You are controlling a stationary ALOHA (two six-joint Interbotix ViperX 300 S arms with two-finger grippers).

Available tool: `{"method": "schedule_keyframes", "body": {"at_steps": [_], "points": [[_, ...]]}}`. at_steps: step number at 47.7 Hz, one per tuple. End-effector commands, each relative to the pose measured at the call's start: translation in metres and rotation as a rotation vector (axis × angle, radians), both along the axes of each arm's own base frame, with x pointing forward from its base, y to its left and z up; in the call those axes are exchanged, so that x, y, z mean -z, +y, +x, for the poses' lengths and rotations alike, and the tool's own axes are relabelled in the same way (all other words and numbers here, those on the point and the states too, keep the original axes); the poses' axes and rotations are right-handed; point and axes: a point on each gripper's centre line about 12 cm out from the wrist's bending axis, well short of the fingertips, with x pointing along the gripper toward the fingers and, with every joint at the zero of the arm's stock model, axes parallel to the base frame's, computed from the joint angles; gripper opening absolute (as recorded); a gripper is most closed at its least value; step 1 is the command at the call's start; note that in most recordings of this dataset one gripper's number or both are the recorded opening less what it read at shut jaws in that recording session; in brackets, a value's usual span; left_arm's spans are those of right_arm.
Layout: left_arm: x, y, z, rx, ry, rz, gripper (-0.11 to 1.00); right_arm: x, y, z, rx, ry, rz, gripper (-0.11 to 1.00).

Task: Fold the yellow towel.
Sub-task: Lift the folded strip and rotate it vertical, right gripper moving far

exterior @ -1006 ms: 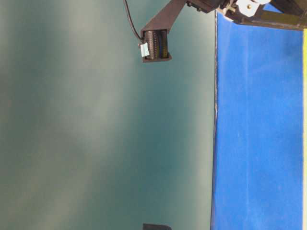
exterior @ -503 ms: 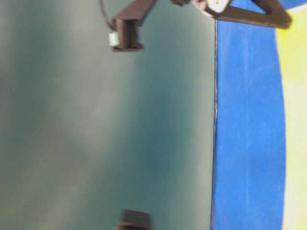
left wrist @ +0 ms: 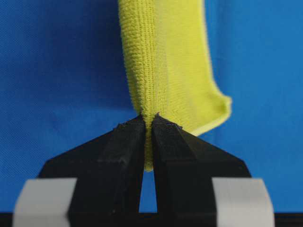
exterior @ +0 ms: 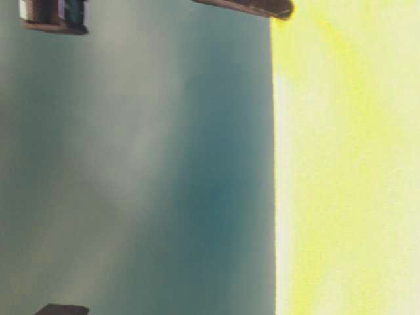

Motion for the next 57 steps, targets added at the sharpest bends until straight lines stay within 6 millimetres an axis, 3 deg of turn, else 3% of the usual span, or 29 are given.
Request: {"method": "schedule_keyframes", "body": {"at_steps": [1,15,26,39,50,57], "points": [[-0.009,-0.002,0.002,0.006,-0.031,-0.002,0.02,-0.010,0.000,0.002,-0.001,-0.035,-0.002,0.03],[-0.013,-0.011,0.006,0.033,-0.079,-0.007,0.02,-0.011,-0.006,0.003,0.013,-0.048,-0.017,0.03],[-0.027,-0.038,0.026,0.121,-0.245,-0.015,0.02,-0.013,-0.050,-0.001,0.123,-0.049,-0.075,0.03],[-0.046,-0.066,0.069,0.258,-0.439,0.054,0.02,-0.021,-0.114,-0.007,0.257,-0.064,-0.185,0.03],[-0.059,-0.078,0.121,0.370,-0.544,0.189,0.02,-0.030,-0.150,0.005,0.296,-0.109,-0.258,0.03],[-0.056,-0.083,0.147,0.374,-0.547,0.198,0.02,-0.037,-0.163,0.021,0.289,-0.145,-0.290,0.03]]}}
